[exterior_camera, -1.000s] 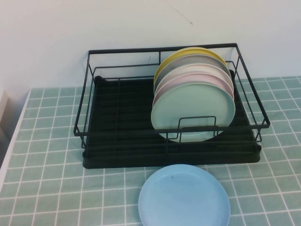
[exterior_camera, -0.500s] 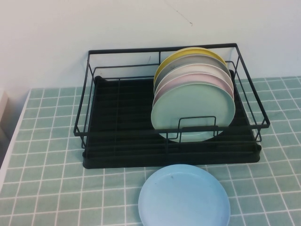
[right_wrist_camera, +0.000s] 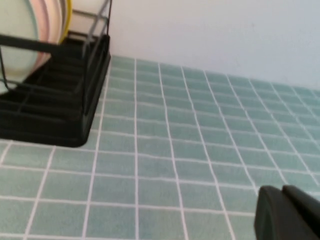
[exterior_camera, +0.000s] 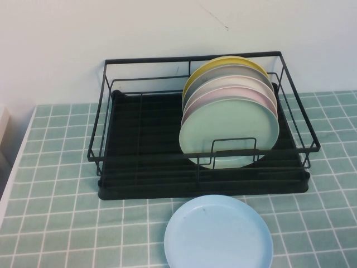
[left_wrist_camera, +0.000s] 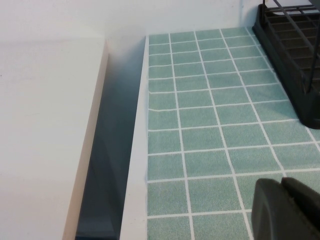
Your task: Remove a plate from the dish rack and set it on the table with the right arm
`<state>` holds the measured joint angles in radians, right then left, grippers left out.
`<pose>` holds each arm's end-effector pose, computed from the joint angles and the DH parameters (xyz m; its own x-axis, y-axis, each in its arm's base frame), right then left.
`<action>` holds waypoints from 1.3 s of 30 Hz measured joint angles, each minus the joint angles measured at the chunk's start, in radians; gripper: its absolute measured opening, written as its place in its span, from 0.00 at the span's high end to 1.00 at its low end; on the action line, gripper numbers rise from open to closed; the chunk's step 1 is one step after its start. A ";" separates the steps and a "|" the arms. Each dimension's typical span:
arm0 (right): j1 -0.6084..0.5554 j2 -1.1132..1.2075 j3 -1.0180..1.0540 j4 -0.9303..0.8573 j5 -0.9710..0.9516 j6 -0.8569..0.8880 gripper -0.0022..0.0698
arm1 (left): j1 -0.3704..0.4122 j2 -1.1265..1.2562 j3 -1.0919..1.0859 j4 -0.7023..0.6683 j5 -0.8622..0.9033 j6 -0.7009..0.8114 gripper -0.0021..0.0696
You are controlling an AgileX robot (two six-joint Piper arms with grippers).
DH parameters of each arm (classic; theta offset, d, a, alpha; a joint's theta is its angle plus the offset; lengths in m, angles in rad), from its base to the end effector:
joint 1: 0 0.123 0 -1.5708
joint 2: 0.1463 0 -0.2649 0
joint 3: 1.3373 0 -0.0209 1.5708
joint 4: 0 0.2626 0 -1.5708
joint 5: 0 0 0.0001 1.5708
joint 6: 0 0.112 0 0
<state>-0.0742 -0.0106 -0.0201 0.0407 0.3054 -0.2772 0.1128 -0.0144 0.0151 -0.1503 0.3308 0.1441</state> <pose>0.1057 -0.0065 0.1895 -0.1951 -0.2223 -0.9553 0.0165 0.9731 -0.2298 0.1058 0.0065 0.1746 -0.2371 -0.0250 -0.9712 -0.0651 0.9978 -0.0098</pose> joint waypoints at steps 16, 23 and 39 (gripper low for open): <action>-0.015 0.000 0.043 -0.057 0.031 0.128 0.97 | 0.000 0.000 0.000 0.000 0.002 0.000 0.98; -0.015 0.000 0.042 -0.059 0.036 0.130 0.97 | 0.000 0.000 0.000 0.000 0.002 0.000 0.98; -0.015 0.000 0.042 -0.059 0.036 0.132 0.97 | 0.000 0.000 0.000 0.000 0.002 0.000 0.98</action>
<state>-0.0891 -0.0106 0.0215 -0.0184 0.3410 -0.1452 0.1128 -0.0144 0.0151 -0.1503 0.3326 0.1441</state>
